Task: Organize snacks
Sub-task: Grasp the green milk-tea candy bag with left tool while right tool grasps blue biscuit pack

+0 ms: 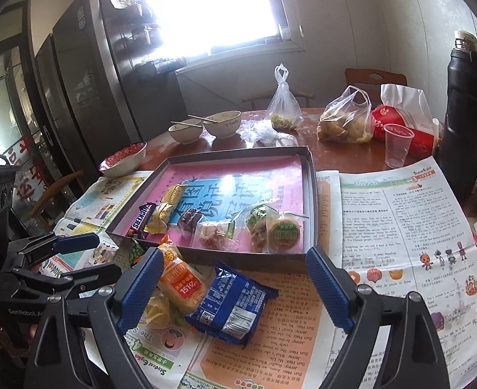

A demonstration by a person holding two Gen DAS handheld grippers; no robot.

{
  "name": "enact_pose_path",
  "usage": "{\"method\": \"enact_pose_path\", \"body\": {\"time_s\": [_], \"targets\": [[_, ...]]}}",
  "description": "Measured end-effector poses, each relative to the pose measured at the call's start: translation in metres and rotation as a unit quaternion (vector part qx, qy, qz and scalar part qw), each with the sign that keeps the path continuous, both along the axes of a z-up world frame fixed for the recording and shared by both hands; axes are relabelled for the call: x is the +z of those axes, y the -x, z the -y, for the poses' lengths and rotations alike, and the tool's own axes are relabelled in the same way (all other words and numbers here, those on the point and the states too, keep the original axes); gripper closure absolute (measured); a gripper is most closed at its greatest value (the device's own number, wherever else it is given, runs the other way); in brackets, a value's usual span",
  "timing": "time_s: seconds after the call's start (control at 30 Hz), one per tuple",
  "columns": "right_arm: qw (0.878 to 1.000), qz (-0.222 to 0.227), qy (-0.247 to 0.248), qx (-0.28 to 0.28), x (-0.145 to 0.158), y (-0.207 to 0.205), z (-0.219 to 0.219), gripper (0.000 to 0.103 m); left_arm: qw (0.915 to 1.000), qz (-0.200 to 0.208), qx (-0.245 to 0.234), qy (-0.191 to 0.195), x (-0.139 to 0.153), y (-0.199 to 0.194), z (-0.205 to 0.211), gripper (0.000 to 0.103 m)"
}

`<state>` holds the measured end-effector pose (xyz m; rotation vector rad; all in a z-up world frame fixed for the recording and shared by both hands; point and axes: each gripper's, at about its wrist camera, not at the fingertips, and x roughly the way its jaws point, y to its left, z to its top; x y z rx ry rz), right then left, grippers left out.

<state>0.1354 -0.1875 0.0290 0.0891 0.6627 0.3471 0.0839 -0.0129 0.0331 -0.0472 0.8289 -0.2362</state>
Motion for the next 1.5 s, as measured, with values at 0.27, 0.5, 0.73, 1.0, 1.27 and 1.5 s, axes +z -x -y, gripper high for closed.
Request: {"method": "enact_pose_path", "body": {"time_s": [0.27,0.5,0.73,1.0,1.27,1.5], "targets": [[1.000,-0.017,-0.002,-0.002,-0.007,-0.002,0.001,0.014,0.9995,-0.022,-0.020,-0.006,-0.013,0.001,0.009,0.024],[0.999,-0.038,-0.001,-0.005,-0.017,-0.003,0.002,0.014,0.9984,-0.042,-0.036,-0.009,-0.027,0.000,0.018,0.024],[0.998,-0.063,0.007,0.002,-0.031,-0.006,-0.005,0.014,0.9973,-0.061,-0.039,-0.014,-0.042,-0.006,0.025,0.024],[0.993,-0.116,-0.004,-0.003,-0.054,-0.017,-0.006,0.014,0.9963,-0.072,-0.043,-0.019,-0.053,-0.009,0.031,0.024],[0.990,-0.138,0.001,-0.015,-0.074,-0.024,-0.015,0.018,0.9963,-0.073,-0.042,-0.016,-0.058,-0.013,0.033,0.024],[0.992,-0.122,0.025,-0.012,-0.074,-0.023,-0.017,0.042,0.9954,-0.081,-0.051,-0.010,-0.063,-0.016,0.036,0.041]]}}
